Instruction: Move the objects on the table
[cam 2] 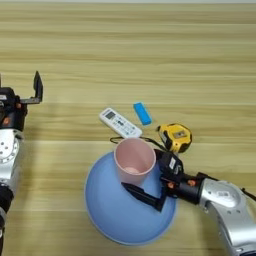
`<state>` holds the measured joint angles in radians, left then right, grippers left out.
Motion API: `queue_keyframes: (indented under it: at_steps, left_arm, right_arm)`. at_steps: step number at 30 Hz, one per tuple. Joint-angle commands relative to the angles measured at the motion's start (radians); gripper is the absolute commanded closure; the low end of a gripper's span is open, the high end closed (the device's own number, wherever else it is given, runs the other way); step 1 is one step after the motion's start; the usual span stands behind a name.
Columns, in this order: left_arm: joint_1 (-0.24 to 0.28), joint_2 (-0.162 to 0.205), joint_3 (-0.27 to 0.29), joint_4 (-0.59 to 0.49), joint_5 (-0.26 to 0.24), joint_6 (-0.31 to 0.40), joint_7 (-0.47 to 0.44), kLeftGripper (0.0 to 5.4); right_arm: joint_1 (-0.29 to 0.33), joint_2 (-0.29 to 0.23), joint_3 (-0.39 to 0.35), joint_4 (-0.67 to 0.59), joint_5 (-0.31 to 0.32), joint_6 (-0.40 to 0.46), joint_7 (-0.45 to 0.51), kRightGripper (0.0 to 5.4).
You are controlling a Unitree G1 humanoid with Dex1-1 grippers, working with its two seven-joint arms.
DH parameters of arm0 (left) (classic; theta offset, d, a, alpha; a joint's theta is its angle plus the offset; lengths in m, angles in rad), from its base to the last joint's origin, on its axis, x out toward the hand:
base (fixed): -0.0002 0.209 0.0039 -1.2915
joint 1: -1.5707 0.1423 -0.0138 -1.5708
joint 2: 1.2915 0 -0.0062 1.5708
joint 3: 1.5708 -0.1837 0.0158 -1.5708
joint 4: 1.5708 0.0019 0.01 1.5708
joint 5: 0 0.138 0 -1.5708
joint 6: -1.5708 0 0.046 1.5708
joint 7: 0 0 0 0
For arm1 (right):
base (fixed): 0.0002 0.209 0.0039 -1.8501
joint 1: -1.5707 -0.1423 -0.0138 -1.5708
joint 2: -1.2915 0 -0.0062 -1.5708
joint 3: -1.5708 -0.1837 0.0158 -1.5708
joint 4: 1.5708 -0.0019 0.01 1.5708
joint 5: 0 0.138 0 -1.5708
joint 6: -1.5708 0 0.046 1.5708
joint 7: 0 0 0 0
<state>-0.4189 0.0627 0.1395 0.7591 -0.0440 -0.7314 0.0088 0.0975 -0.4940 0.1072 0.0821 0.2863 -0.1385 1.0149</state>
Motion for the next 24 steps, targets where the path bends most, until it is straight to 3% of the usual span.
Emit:
queue_keyframes:
  at_steps: [1,24]
  left_arm:
    - [-0.02,0.009,-0.001,0.012,0.007,-0.012,-0.002,0.0]
    - [-0.031,0.014,0.002,0.038,0.005,-0.019,-0.009,0.0]
  right_arm:
    - [0.005,-0.02,-0.006,-0.014,0.001,0.011,0.009,0.01]
    - [0.061,-0.098,-0.082,-0.043,0.039,0.002,0.052,0.01]
